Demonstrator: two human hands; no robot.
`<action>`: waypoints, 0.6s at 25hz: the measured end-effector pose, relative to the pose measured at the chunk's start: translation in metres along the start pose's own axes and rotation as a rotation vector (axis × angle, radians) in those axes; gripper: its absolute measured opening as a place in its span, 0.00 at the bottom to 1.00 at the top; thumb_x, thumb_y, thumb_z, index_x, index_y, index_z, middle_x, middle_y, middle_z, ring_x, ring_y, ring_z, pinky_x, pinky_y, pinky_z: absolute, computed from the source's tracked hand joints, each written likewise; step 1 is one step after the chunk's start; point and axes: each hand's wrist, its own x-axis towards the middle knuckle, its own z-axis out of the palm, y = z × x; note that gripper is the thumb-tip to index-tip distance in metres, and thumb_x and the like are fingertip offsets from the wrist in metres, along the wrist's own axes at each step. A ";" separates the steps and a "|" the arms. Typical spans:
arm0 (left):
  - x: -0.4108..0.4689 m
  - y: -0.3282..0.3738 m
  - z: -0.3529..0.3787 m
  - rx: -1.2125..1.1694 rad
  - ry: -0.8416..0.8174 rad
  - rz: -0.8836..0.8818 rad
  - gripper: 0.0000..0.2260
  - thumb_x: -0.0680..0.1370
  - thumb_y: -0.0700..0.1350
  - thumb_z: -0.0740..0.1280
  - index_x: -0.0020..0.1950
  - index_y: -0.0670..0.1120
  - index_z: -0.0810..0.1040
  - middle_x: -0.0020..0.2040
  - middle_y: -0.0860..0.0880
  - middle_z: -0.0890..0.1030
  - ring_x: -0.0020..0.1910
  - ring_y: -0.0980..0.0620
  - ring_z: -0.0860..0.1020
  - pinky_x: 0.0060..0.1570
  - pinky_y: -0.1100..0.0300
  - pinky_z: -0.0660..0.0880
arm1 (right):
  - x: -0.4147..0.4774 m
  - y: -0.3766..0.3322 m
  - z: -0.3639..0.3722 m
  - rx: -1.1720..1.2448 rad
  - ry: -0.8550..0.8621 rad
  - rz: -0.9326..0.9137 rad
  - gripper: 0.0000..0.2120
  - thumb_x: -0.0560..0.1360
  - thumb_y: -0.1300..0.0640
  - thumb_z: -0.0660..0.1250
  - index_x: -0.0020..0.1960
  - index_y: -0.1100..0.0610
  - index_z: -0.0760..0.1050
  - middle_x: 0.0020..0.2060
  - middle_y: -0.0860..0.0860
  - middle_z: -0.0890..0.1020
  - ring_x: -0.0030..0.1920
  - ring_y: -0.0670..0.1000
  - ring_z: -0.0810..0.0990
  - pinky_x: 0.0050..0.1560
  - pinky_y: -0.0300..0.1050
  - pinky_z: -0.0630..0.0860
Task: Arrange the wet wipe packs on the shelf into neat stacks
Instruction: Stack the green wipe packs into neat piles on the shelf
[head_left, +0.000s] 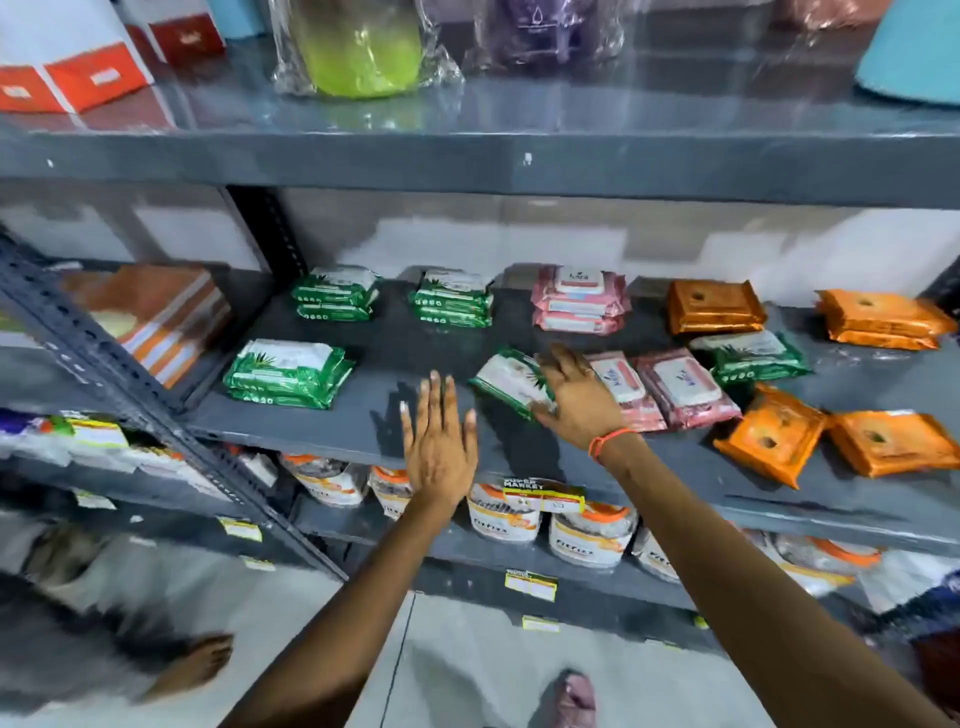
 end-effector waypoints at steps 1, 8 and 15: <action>-0.005 -0.009 -0.001 0.023 -0.059 -0.049 0.28 0.81 0.58 0.44 0.76 0.44 0.52 0.78 0.45 0.54 0.77 0.48 0.51 0.76 0.46 0.45 | 0.006 0.000 0.004 -0.031 -0.100 -0.005 0.35 0.74 0.44 0.63 0.76 0.54 0.55 0.76 0.58 0.55 0.76 0.60 0.54 0.76 0.54 0.56; -0.024 -0.069 0.002 0.124 -0.120 -0.106 0.35 0.76 0.63 0.38 0.76 0.43 0.51 0.78 0.43 0.53 0.77 0.47 0.50 0.77 0.46 0.45 | 0.020 -0.037 0.010 -0.107 -0.233 0.032 0.30 0.72 0.39 0.62 0.70 0.50 0.65 0.70 0.63 0.64 0.65 0.65 0.69 0.66 0.58 0.69; -0.022 -0.094 -0.004 0.178 -0.178 0.007 0.40 0.75 0.68 0.42 0.76 0.40 0.52 0.78 0.42 0.54 0.77 0.45 0.52 0.75 0.49 0.44 | 0.046 -0.069 0.001 0.032 -0.406 -0.158 0.34 0.70 0.50 0.69 0.73 0.51 0.61 0.71 0.58 0.64 0.69 0.63 0.67 0.70 0.53 0.68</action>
